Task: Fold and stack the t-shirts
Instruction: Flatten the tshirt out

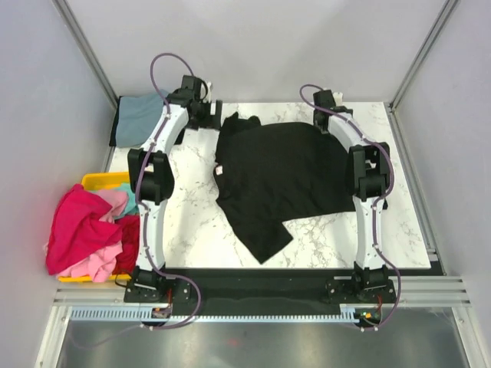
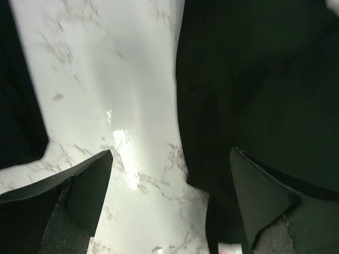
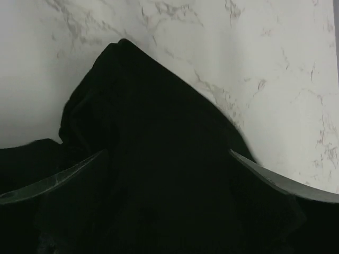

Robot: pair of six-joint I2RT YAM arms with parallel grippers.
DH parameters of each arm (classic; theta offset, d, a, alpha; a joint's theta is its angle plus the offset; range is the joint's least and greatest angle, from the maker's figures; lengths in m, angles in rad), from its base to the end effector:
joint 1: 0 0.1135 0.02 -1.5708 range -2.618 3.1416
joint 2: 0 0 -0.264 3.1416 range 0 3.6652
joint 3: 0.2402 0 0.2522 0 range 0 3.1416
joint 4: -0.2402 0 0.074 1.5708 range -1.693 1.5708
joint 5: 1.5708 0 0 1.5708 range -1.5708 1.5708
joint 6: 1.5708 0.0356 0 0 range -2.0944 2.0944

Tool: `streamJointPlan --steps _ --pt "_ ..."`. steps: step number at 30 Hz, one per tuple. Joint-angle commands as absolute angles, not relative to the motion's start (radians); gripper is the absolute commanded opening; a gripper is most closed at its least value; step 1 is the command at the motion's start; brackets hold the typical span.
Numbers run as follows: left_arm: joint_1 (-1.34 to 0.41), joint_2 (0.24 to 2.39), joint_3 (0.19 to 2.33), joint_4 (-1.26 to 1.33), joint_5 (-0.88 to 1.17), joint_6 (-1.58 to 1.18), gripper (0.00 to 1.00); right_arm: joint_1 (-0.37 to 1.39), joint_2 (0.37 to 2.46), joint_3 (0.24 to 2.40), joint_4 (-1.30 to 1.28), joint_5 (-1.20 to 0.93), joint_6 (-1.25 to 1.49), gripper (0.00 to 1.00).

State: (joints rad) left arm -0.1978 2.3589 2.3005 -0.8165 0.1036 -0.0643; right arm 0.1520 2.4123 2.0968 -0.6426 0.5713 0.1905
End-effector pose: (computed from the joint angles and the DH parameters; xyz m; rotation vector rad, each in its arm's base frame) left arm 0.5144 -0.1069 0.2613 0.2097 2.4454 -0.2425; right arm 0.5249 0.0609 0.1854 0.2682 2.3869 -0.5632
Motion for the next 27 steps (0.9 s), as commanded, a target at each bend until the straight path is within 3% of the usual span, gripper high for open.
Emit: streamJointPlan --steps 1,6,10,14,21,27 --pt "-0.221 2.166 2.238 -0.781 0.085 -0.133 1.0 0.17 2.223 2.016 -0.59 0.567 0.232 0.98" --pt "-0.253 2.011 2.015 -0.747 0.038 -0.175 1.0 0.169 2.096 1.798 -0.483 0.588 0.23 0.98" --pt "-0.395 1.905 1.792 -0.69 -0.043 -0.25 1.0 0.169 2.056 1.643 -0.425 0.6 0.245 0.98" --pt "-0.549 1.827 1.616 -0.67 -0.087 -0.365 0.97 0.115 2.04 1.623 -0.455 0.655 0.296 0.98" --pt "-0.718 1.649 1.22 -0.539 -0.09 -0.538 0.93 0.005 1.982 1.623 -0.462 0.459 0.365 0.98" --pt "-0.738 1.64 1.068 -0.327 -0.019 -0.621 0.9 0.005 2.06 1.653 -0.388 0.267 0.385 0.98"
